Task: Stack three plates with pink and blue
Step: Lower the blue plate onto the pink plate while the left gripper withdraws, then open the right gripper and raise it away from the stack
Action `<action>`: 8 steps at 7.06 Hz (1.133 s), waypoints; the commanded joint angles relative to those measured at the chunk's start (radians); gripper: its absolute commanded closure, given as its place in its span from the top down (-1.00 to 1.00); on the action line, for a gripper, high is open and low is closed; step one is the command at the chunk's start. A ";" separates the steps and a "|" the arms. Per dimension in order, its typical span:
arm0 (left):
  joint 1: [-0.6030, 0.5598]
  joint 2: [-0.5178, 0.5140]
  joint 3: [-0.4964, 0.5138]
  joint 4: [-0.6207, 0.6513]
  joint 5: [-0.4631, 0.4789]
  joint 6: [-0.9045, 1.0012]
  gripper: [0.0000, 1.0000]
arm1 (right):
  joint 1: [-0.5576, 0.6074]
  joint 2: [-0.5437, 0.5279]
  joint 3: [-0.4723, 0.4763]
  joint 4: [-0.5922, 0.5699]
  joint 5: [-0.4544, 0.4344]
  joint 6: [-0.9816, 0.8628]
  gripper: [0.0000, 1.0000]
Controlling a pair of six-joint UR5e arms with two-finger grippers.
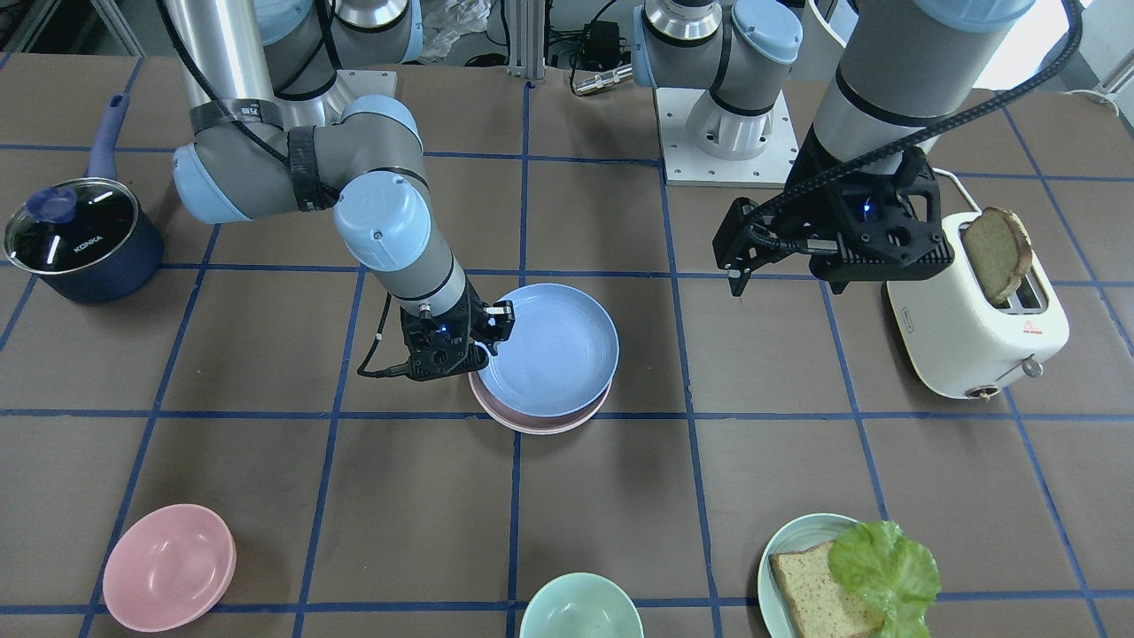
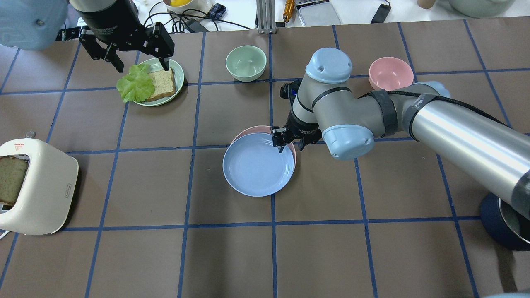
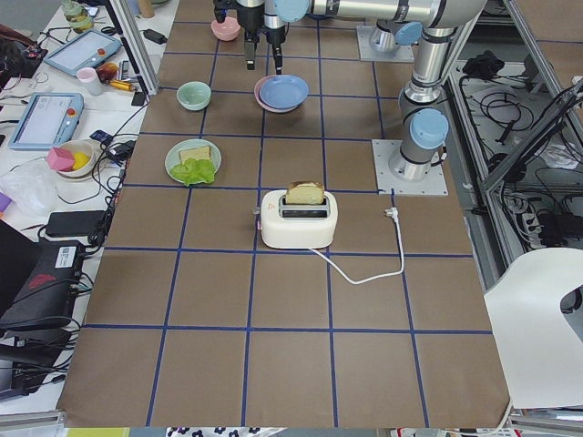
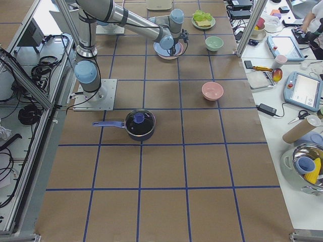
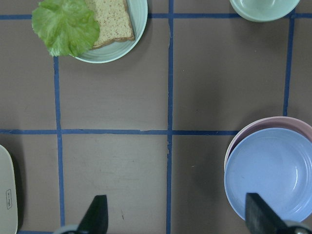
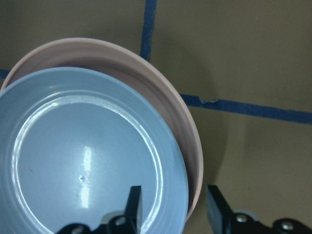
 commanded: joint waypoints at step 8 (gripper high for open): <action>-0.007 0.018 -0.005 0.013 -0.002 -0.022 1.00 | -0.244 -0.380 -0.190 0.482 -0.174 -0.190 1.00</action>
